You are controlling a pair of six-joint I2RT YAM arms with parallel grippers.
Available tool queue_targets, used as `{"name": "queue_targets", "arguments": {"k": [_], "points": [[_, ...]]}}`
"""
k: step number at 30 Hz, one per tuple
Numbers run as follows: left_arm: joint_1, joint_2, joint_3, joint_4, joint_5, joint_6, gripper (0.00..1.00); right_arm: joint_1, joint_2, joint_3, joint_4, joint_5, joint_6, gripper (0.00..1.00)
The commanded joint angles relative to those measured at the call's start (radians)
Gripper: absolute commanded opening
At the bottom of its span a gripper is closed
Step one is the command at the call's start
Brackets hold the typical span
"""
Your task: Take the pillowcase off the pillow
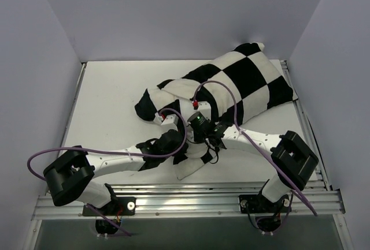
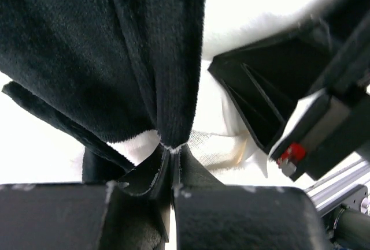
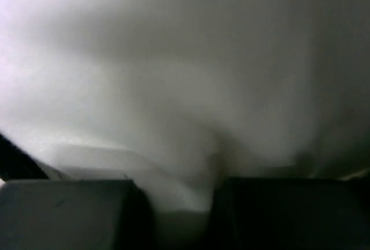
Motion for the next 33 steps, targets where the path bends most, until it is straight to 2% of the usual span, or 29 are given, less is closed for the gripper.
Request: {"name": "queue_targets", "arguments": {"k": [1, 16, 26, 33], "points": [[-0.039, -0.009, 0.014, -0.001, 0.05, 0.001, 0.03, -0.078, 0.01, 0.07, 0.121, -0.066, 0.0, 0.0], [-0.106, 0.054, 0.103, -0.064, 0.058, 0.076, 0.03, -0.251, -0.021, 0.353, 0.253, -0.184, 0.02, 0.0], [-0.05, 0.074, 0.103, -0.144, 0.045, 0.03, 0.02, -0.334, -0.203, 0.375, 0.23, -0.345, 0.04, 0.0], [-0.034, 0.144, 0.175, -0.207, 0.009, 0.053, 0.02, -0.353, -0.317, 0.318, 0.214, -0.382, 0.075, 0.0]]}}
